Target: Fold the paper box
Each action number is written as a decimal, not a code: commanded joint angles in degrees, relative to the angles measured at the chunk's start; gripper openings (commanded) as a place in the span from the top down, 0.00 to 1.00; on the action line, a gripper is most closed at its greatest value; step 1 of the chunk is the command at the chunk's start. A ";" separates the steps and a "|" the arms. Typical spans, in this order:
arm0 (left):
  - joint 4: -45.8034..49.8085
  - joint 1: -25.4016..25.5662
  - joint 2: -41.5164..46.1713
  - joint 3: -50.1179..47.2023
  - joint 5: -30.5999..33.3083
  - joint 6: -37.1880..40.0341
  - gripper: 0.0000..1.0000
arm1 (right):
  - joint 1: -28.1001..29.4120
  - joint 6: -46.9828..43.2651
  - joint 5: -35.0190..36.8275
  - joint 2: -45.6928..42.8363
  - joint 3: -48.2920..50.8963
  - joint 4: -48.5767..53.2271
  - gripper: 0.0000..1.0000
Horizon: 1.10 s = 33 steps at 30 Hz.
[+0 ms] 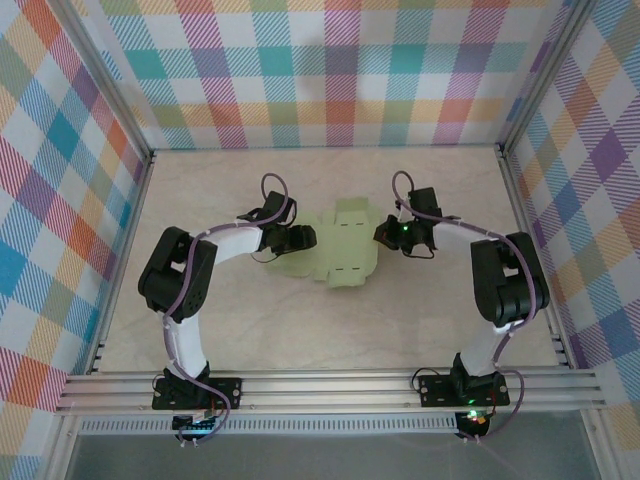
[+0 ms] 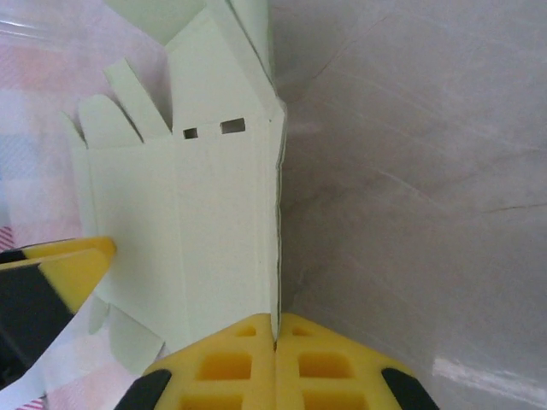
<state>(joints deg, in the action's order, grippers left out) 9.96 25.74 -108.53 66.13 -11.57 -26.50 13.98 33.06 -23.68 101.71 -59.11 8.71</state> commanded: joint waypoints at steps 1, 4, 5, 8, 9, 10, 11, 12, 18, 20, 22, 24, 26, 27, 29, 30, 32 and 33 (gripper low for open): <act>5.00 0.28 4.78 -1.29 -1.29 -0.80 0.31 | 0.40 -12.01 4.92 1.65 -7.31 16.25 1.00; 8.02 0.28 8.14 -0.21 -0.28 -0.27 0.24 | 0.37 -21.69 6.05 4.68 -14.77 27.63 1.00; 8.86 0.28 8.94 0.25 0.39 0.02 0.21 | 0.43 -24.93 6.71 5.88 -17.20 31.03 1.00; 9.55 -0.15 10.39 0.45 1.17 0.23 0.16 | 1.75 -32.21 13.25 7.98 -23.00 37.51 1.00; 9.43 -0.37 10.59 0.33 0.91 0.17 0.15 | 2.12 -33.71 16.40 8.48 -24.32 38.62 1.00; 9.34 -0.65 10.77 0.15 0.72 -0.05 0.14 | 2.65 -35.77 19.28 9.12 -25.95 39.77 1.00; 9.17 -1.01 10.67 -0.05 0.36 -0.31 0.13 | 3.18 -37.71 21.77 9.75 -27.20 40.67 1.00; 8.83 -1.36 10.58 -0.24 -0.20 -0.59 0.13 | 3.66 -39.20 24.54 10.22 -28.26 41.01 1.00; 6.67 -2.79 10.00 -2.11 -1.86 -2.28 0.10 | 8.88 -47.50 43.89 11.39 -28.01 33.52 1.00; 6.47 -3.02 10.13 -2.73 -1.31 -2.63 0.08 | 11.30 -49.16 51.94 13.14 -27.99 31.34 1.00; 6.48 -3.30 10.09 -3.04 -0.92 -2.68 0.02 | 13.29 -50.50 58.52 14.33 -27.27 28.30 1.00; 6.44 -3.63 10.14 -3.42 -0.67 -2.72 0.00 | 14.75 -51.10 62.00 14.91 -26.27 25.59 1.00; 6.47 -4.06 10.24 -3.80 -0.82 -2.94 0.00 | 16.12 -51.33 65.95 15.00 -24.93 21.93 1.00; 6.46 -4.27 10.18 -3.98 -0.75 -3.09 0.00 | 16.83 -51.63 67.34 15.20 -24.39 20.16 1.00; 6.44 -4.64 10.20 -4.07 -0.86 -3.21 0.00 | 18.29 -52.61 69.59 16.17 -23.60 17.31 1.00; 6.45 -4.77 10.14 -4.09 -0.84 -3.36 0.00 | 18.96 -52.80 70.80 16.91 -23.36 16.01 1.00; 6.47 -4.97 10.01 -4.08 -0.64 -3.39 0.00 | 20.13 -52.80 71.55 18.49 -23.50 14.95 1.00; 6.40 -5.04 10.01 -4.16 -0.71 -3.55 0.00 | 20.65 -52.62 72.44 19.37 -23.59 14.41 1.00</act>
<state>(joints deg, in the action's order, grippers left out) 16.38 21.47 -98.74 62.70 -12.40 -29.17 33.43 -18.17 43.11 118.45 -83.22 27.18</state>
